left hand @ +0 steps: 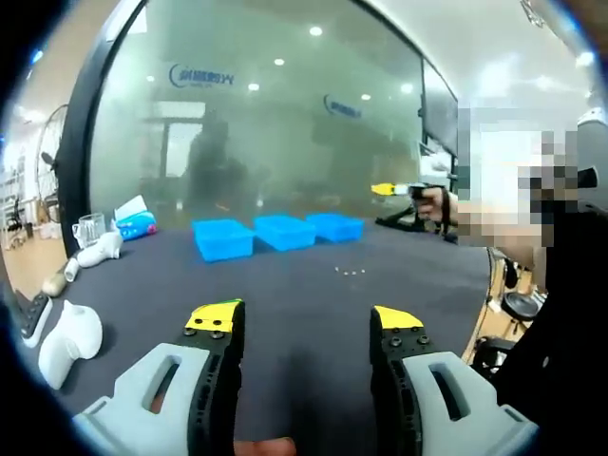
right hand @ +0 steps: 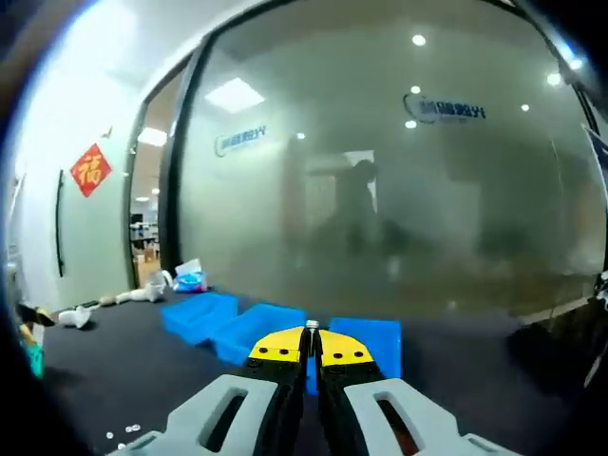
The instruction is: Sort the screws, nuts, and washers into the corresponding bins
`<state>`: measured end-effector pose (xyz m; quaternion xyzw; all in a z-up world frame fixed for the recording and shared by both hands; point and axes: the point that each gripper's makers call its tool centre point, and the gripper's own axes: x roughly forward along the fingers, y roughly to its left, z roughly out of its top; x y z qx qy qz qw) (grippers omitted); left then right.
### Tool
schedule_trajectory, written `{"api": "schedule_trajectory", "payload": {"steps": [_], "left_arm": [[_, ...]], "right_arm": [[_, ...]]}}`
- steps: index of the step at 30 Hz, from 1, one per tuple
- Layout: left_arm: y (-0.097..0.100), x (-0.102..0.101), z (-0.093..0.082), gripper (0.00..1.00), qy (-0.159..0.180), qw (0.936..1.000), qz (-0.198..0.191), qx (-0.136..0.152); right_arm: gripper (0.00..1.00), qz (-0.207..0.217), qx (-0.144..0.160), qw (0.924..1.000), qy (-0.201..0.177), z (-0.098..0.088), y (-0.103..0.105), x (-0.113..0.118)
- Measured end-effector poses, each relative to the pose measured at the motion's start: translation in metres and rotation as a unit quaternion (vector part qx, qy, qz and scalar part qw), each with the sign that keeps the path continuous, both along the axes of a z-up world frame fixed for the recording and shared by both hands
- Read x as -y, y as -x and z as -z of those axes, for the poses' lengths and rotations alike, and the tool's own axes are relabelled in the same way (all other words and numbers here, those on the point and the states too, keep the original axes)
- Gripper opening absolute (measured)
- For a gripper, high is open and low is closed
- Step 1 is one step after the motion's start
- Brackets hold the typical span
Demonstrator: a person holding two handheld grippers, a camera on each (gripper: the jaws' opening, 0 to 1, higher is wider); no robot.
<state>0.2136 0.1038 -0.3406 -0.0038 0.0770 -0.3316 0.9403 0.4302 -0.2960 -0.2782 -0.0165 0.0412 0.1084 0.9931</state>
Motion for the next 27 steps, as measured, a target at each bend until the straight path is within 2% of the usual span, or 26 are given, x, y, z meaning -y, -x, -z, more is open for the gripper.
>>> {"api": "schedule_trajectory", "payload": {"steps": [10,13,17,20,22,27], "left_arm": [[0.000,0.003,0.002,0.51,0.002,1.0000,0.003,-0.004],[0.000,0.002,0.001,0.51,0.003,1.0000,0.002,-0.003],[0.000,0.001,0.002,0.51,0.001,1.0000,0.000,-0.003],[0.000,0.001,0.002,0.51,0.001,1.0000,-0.001,-0.004],[-0.001,0.001,0.002,0.51,0.001,1.0000,-0.001,-0.005],[-0.001,0.003,0.002,0.51,0.002,1.0000,0.002,-0.005]], "right_arm": [[0.01,0.027,-0.038,0.9985,0.026,0.017,-0.059,0.011],[0.01,0.037,-0.049,0.9976,0.032,0.022,-0.070,0.013],[0.01,0.047,-0.061,0.9963,0.038,0.029,-0.081,0.014],[0.01,0.044,-0.071,0.9949,0.056,0.034,-0.085,0.011],[0.01,0.044,-0.073,0.9943,0.064,0.034,-0.096,0.012],[0.02,0.046,-0.072,0.9936,0.073,0.037,-0.093,0.010]]}}
